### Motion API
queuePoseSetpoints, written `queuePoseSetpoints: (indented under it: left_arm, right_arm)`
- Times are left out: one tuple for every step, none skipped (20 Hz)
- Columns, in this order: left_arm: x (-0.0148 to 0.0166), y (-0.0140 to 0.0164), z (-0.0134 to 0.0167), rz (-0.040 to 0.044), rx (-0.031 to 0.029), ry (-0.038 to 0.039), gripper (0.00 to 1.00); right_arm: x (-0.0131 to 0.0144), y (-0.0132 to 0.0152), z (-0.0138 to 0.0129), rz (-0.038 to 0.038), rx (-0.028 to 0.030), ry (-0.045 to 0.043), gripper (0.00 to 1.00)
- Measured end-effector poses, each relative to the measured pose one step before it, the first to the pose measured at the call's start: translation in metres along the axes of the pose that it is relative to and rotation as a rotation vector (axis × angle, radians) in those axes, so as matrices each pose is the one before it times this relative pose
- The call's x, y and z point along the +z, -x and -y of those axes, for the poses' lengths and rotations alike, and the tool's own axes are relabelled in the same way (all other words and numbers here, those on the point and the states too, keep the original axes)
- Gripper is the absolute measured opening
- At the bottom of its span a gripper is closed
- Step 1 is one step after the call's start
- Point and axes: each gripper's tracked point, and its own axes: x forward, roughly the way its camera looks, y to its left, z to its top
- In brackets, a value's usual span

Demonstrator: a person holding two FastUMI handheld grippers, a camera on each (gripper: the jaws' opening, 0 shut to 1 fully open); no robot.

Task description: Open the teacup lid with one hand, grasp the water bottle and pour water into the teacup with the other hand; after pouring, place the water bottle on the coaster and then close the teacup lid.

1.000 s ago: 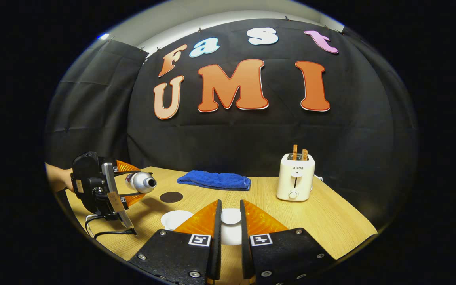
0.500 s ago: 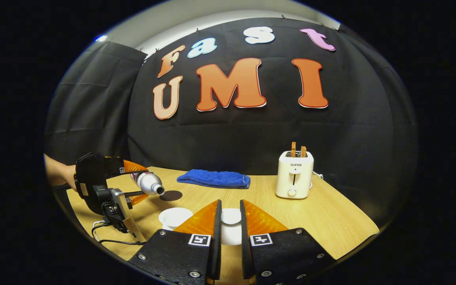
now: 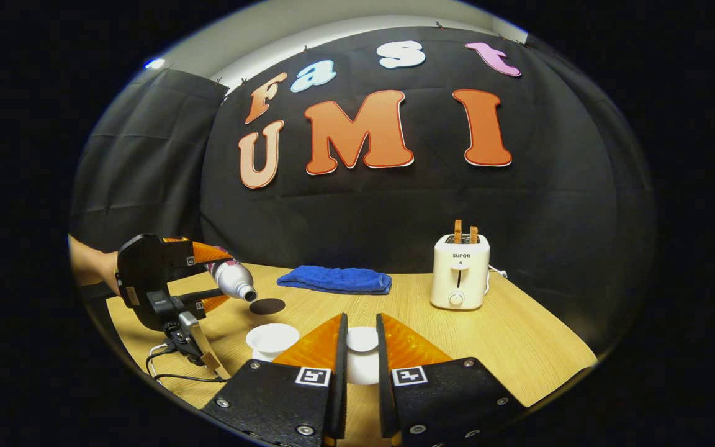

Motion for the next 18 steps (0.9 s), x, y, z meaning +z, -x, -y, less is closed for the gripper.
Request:
queuePoseSetpoints:
  left_arm:
    - [0.00150, 0.00094, -0.00198, 0.00270, 0.01110, -0.01592, 0.85]
    - [-0.00063, -0.00059, -0.00196, -0.00052, 0.00612, -0.00968, 0.87]
    - [0.00049, 0.00020, -0.00094, 0.00010, 0.00602, -0.00879, 0.83]
    - [0.00067, 0.00121, -0.00248, 0.00029, 0.00752, -0.01122, 0.80]
    - [0.00055, -0.00004, -0.00297, 0.00122, 0.01209, -0.01562, 0.80]
    - [-0.00013, 0.00040, -0.00396, 0.00250, 0.01030, -0.01422, 0.80]
    - [0.00013, 0.00031, -0.00166, -0.00065, 0.00835, -0.00846, 0.80]
    - [-0.00205, -0.00055, -0.00385, 0.00043, 0.00266, -0.00550, 0.83]
    - [-0.00129, -0.00291, -0.00265, -0.00009, 0.00511, -0.00848, 0.82]
    - [0.00074, 0.00091, -0.00269, 0.00217, 0.00600, -0.01039, 0.81]
    - [0.00063, -0.00076, -0.00165, 0.00134, 0.00835, -0.01457, 0.80]
    - [-0.00066, 0.00205, -0.00076, -0.00014, 0.00459, -0.01286, 0.82]
    - [0.00020, -0.00039, 0.00062, 0.00100, -0.00003, -0.00883, 0.83]
    - [-0.00105, 0.00105, 0.00071, -0.00245, 0.00046, -0.00588, 0.84]
    - [-0.00003, -0.00099, -0.00152, -0.00001, 0.00365, -0.00861, 0.81]
    - [0.00038, -0.00083, -0.00298, -0.00010, 0.00722, -0.01255, 0.80]
    - [-0.00052, -0.00039, -0.00167, 0.00126, 0.00510, -0.01374, 0.81]
    - [-0.00132, 0.00129, -0.00205, 0.00106, 0.00397, -0.01177, 0.81]
  right_arm:
    - [-0.00079, 0.00205, 0.00112, 0.00257, -0.00090, -0.00031, 0.22]
    - [0.00114, 0.00000, 0.00068, -0.00018, 0.00129, -0.00193, 0.22]
    - [-0.00030, 0.00036, -0.00130, 0.00122, 0.00166, -0.00128, 0.22]
    - [0.00099, 0.00086, 0.00079, 0.00121, -0.00299, 0.00044, 0.22]
    - [-0.00102, 0.00133, -0.00035, -0.00042, 0.00208, 0.00194, 0.22]
    - [0.00087, 0.00022, 0.00100, 0.00237, -0.00477, 0.00023, 0.22]
    - [0.00032, 0.00118, 0.00032, -0.00121, 0.00399, -0.00170, 0.22]
    - [-0.00042, 0.00118, -0.00053, 0.00180, 0.00039, -0.00138, 0.22]
    - [0.00075, 0.00063, -0.00005, 0.00095, 0.00039, 0.00188, 0.22]
    - [0.00052, 0.00033, -0.00055, 0.00066, 0.00207, 0.00392, 0.22]
    - [0.00022, 0.00112, 0.00101, 0.00210, -0.00293, 0.00182, 0.22]
    - [-0.00033, 0.00116, 0.00001, -0.00105, 0.00416, -0.00074, 0.22]
    - [0.00077, 0.00016, -0.00092, 0.00214, -0.00208, -0.00140, 0.22]
    - [-0.00065, 0.00096, -0.00046, -0.00013, 0.00260, 0.00075, 0.22]
    - [0.00113, 0.00002, 0.00089, 0.00317, -0.00295, 0.00105, 0.22]
    - [0.00139, -0.00028, 0.00083, 0.00121, 0.00001, 0.00018, 0.22]
    - [-0.00033, 0.00114, 0.00004, 0.00142, 0.00131, -0.00196, 0.22]
    - [0.00082, -0.00010, 0.00033, 0.00181, -0.00112, -0.00282, 0.22]
